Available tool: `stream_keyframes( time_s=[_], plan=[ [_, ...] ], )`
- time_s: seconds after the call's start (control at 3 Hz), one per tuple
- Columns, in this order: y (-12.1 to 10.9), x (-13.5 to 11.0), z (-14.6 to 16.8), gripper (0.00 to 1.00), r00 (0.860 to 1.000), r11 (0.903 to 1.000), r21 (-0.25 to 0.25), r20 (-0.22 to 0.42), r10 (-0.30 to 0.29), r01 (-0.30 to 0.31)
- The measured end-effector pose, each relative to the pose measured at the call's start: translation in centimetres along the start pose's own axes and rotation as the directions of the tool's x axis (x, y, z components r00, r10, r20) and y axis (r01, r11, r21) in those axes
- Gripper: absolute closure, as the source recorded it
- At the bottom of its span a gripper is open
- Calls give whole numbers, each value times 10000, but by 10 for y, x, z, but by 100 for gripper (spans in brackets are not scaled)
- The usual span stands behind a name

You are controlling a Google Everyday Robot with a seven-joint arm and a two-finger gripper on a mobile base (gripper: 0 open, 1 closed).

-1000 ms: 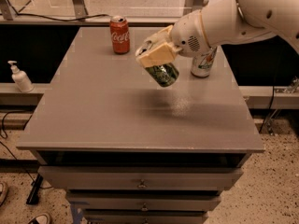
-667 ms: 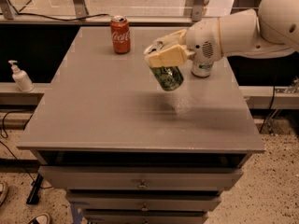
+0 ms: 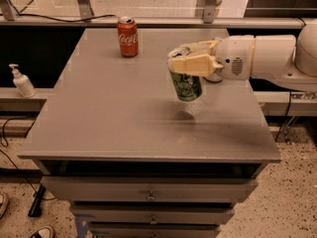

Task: Place green can upright

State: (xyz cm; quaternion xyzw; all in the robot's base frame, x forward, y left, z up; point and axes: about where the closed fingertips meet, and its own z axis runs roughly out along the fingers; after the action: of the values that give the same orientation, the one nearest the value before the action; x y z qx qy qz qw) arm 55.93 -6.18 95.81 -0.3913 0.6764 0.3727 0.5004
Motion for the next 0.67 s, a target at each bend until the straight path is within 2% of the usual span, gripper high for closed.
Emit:
stream_keyframes(
  time_s=[0.33,0.67],
  plan=[
    [-4,14,-6,100,9979,9992,303,611,234,-253],
    [-8,25,-8,100,9919,9986,510,1263,98,-163]
  ],
)
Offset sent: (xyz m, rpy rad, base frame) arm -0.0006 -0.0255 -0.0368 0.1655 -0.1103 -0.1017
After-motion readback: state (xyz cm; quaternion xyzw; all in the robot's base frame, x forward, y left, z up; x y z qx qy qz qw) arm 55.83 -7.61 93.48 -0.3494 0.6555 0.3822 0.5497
